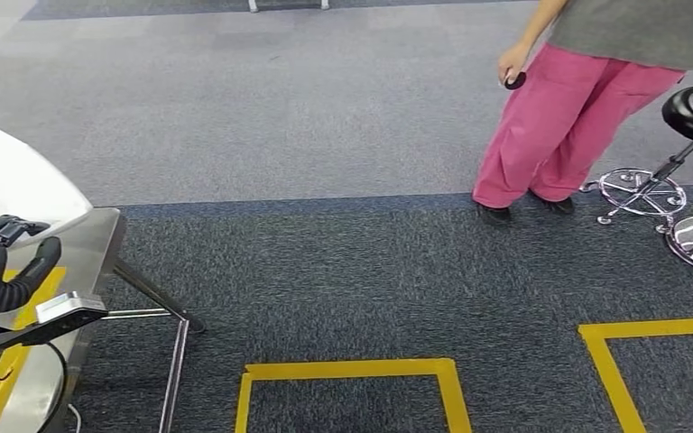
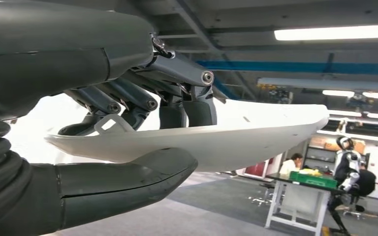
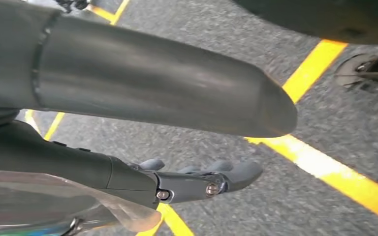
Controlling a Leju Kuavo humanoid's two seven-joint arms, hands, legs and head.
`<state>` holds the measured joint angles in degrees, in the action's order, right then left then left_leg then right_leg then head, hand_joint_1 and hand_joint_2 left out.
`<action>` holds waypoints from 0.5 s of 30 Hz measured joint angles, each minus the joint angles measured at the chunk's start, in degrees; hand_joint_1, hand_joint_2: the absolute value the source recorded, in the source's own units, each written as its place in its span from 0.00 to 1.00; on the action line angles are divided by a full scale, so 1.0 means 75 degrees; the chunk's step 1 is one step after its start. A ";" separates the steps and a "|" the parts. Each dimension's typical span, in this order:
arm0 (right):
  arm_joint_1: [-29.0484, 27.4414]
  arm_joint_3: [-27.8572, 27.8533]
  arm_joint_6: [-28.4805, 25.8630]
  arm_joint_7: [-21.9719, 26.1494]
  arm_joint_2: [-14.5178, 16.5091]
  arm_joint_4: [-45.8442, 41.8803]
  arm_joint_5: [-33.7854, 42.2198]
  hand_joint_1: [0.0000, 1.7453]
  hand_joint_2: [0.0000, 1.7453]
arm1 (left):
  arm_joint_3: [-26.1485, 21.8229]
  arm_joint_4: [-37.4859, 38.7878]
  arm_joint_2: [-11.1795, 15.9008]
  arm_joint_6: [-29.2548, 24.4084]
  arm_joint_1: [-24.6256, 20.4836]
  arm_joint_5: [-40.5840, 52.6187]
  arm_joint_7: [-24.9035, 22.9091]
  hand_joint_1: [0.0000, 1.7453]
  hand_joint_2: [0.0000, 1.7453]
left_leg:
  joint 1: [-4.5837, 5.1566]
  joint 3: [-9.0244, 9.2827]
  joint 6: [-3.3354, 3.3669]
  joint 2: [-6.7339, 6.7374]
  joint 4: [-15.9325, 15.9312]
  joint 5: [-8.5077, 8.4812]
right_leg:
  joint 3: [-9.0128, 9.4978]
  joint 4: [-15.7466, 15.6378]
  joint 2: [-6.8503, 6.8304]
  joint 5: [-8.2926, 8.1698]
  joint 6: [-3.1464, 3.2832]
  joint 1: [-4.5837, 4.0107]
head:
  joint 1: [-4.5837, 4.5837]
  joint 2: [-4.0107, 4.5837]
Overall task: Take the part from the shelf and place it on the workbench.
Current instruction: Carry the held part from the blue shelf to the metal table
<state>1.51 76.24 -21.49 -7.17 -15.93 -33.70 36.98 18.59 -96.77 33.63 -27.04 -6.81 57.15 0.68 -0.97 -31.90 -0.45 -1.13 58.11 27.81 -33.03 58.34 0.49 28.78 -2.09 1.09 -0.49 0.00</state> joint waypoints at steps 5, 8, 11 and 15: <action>-0.0020 0.0001 0.0007 0.0001 0.0000 0.0005 -0.0002 0.00 0.00 | -0.0004 -0.0007 0.0010 0.0000 0.0003 0.0001 -0.0001 1.00 1.00 | -0.0009 0.0040 -0.0048 0.0003 0.0024 0.0028 | 0.0092 0.0010 -0.0013 -0.0024 0.0086 0.0008 | -0.0011 0.0000; -0.0030 -0.0002 0.0007 0.0001 0.0000 0.0013 -0.0034 0.00 0.00 | -0.0012 -0.0022 0.0021 0.0000 0.0005 0.0004 -0.0018 1.00 1.00 | 0.0003 -0.0790 -0.0090 0.0074 0.1376 0.0495 | 0.0385 -0.0012 -0.0045 0.0162 0.0224 -0.0041 | -0.0023 0.0000; -0.0058 -0.0004 0.0012 0.0001 0.0004 0.0017 -0.0071 0.00 0.00 | -0.0015 -0.0028 0.0031 0.0001 0.0034 0.0012 -0.0029 1.00 1.00 | 0.0160 -0.1141 0.0186 0.0091 0.1168 -0.0007 | 0.0765 -0.0028 -0.0061 0.0478 0.0284 -0.0178 | -0.0025 0.0000; -0.0041 -0.0012 0.0015 -0.0001 0.0079 0.0023 -0.0077 0.00 0.00 | -0.0033 -0.0050 0.0102 0.0001 0.0063 0.0015 -0.0037 1.00 1.00 | 0.0375 -0.0932 0.0498 0.0067 0.0333 -0.0559 | 0.1066 -0.0134 -0.0084 0.0684 0.0202 -0.0203 | 0.0040 0.0000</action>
<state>1.20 76.15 -21.38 -7.18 -15.34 -33.52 36.40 18.35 -97.14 34.40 -27.04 -6.34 57.26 0.40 1.84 -38.89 3.28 -0.63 60.60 23.62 -25.03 57.33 -0.13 33.92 -0.57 -0.43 -0.19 0.00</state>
